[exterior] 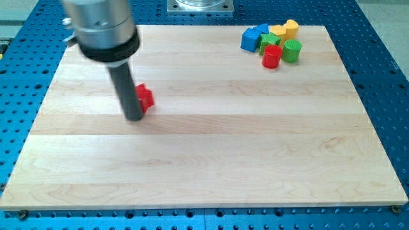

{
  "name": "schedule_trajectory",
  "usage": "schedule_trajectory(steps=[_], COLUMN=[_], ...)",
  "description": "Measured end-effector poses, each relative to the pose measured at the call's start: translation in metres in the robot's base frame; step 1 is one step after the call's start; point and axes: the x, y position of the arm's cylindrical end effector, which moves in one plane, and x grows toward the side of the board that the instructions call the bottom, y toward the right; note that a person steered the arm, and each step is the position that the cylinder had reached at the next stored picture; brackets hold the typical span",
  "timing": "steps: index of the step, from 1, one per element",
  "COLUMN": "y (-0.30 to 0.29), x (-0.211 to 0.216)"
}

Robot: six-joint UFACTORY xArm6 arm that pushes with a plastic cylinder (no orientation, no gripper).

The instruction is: Move the red star to the top center of the board

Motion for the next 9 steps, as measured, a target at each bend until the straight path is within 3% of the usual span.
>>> schedule_trajectory(steps=[1,2,5,6,7,9], y=[0.004,0.015,0.048,0.036,0.074,0.078], x=[-0.07,-0.102,-0.095,-0.026,-0.051,-0.129])
